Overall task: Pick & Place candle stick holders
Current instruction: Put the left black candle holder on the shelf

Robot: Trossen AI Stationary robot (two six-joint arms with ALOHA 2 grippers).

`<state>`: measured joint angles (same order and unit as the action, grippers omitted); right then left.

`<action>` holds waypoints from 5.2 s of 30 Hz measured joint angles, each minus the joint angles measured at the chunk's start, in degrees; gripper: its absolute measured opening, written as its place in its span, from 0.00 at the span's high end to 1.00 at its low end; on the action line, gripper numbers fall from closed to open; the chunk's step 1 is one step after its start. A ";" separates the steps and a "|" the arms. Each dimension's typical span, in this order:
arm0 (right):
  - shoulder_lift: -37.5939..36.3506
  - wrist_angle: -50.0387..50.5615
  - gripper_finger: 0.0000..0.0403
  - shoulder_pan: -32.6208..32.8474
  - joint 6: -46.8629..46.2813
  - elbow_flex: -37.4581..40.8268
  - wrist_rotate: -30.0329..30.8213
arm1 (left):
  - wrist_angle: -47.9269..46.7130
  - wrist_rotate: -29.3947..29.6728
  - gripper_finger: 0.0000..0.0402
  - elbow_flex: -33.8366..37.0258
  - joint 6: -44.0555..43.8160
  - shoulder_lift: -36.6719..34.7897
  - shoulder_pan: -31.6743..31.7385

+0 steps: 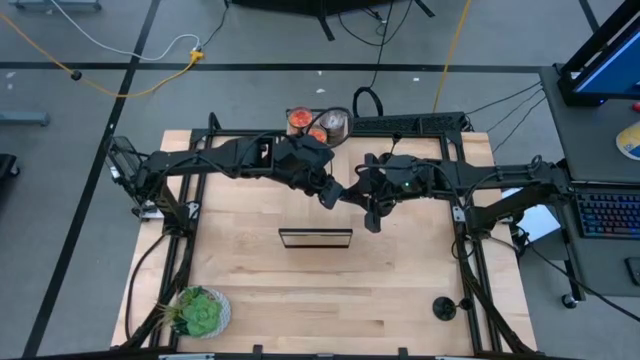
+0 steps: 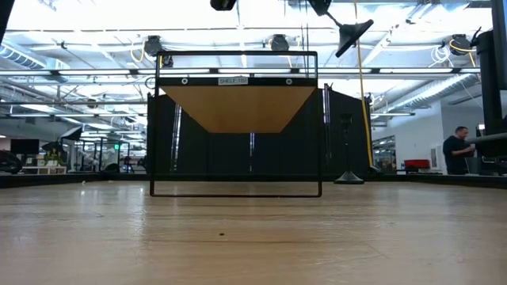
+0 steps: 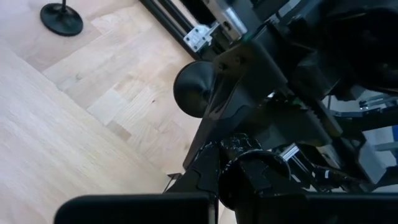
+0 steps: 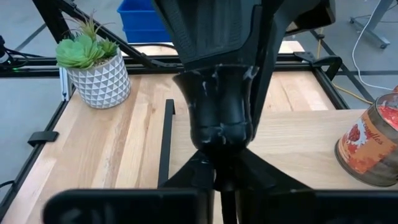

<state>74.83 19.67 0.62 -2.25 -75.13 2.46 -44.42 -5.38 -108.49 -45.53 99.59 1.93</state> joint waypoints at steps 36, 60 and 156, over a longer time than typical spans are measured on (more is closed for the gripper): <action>-0.11 0.43 0.97 -0.07 -0.45 -0.04 0.67 | 0.89 1.10 0.80 0.07 2.75 0.13 0.63; -0.11 0.92 0.97 -1.01 -0.14 -0.20 1.16 | -14.27 5.00 0.57 0.17 7.69 -7.12 2.54; 19.08 -73.69 0.93 -13.07 -7.44 20.92 3.43 | -18.32 30.38 0.57 37.58 0.80 -44.02 1.92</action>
<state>93.91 -54.02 -12.45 -9.70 -54.22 5.89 -62.74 24.99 -70.91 -44.73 55.57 3.86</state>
